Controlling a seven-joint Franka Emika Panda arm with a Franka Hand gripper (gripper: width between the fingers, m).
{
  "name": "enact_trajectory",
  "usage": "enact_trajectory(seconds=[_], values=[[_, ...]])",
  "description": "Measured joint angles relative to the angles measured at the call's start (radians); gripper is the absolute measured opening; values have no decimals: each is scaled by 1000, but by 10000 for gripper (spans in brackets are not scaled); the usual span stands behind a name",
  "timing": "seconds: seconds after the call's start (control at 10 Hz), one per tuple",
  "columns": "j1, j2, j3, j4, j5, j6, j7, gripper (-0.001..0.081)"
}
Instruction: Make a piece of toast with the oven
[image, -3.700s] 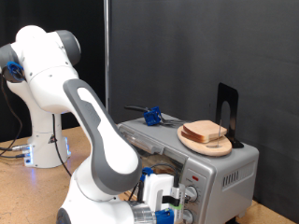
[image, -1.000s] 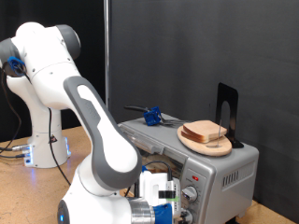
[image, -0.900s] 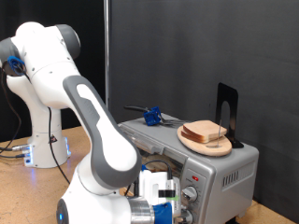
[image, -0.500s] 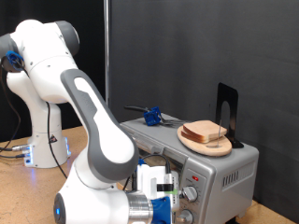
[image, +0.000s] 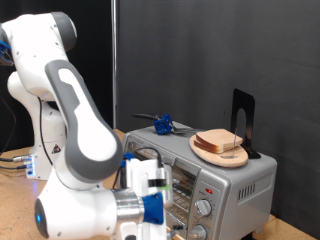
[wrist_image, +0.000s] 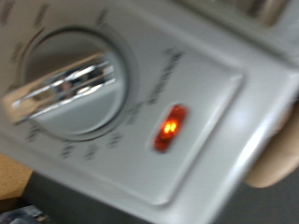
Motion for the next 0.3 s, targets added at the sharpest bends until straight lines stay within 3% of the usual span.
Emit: enact_trajectory(seconds=[0.3], values=[[-54,-86,-10,-74,-25,-100,0,808]])
